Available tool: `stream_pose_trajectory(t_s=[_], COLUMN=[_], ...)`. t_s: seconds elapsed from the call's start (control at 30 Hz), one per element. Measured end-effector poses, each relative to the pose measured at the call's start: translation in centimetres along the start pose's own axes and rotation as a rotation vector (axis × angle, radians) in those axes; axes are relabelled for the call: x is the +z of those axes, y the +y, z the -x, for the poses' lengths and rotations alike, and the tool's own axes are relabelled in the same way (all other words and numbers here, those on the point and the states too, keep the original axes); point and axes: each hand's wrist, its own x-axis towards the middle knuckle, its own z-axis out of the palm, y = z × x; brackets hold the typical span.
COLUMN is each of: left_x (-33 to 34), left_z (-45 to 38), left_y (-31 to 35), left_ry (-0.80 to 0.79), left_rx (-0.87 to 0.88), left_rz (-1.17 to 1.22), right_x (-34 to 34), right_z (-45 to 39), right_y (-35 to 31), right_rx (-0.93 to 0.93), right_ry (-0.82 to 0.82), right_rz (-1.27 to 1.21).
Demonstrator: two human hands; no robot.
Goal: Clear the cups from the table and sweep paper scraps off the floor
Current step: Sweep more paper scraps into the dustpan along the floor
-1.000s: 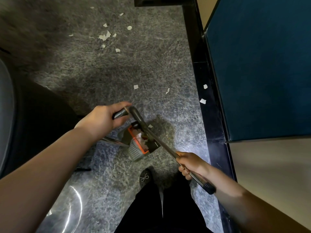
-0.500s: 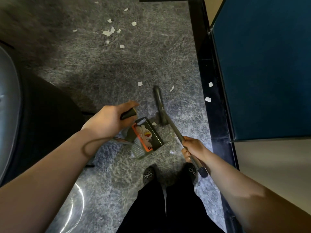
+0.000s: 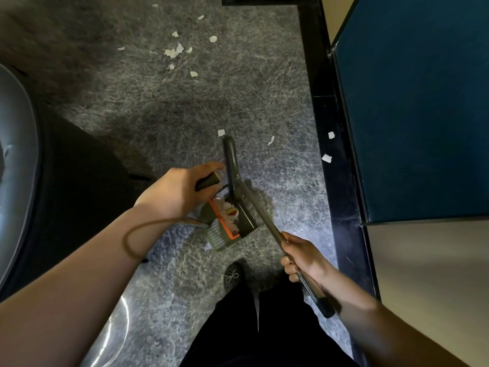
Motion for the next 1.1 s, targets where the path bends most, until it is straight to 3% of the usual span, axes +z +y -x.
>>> stream_pose_trajectory(t_s=[0.33,0.47,0.8,1.0,1.1], left_x=[0.1,0.2,-0.1,0.0,0.0], left_z=[0.3,0.1,0.1,0.1,0.1], left_y=[-0.1,0.0,-0.1,-0.4,-0.4], left_ry=[-0.005,-0.01,-0.027,-0.03,-0.026], left_rx=[-0.02,-0.022,-0.027,-0.036,-0.043], left_rz=[0.021,0.011,0.008,0.004,0.0], right_x=[-0.8,-0.1,-1.1,-0.1,0.9], right_z=[-3.5,-3.3,-0.2,-1.6,-2.5], right_y=[-2.7,-3.0,-0.2,-2.1,-3.0], right_rx=[-0.049,0.103,0.055,-0.023,0.045], right_ry=[0.068,-0.007,-0.106,-0.027,0.043], right_rz=[-0.108,-0.252,-0.231,-0.323,-0.27])
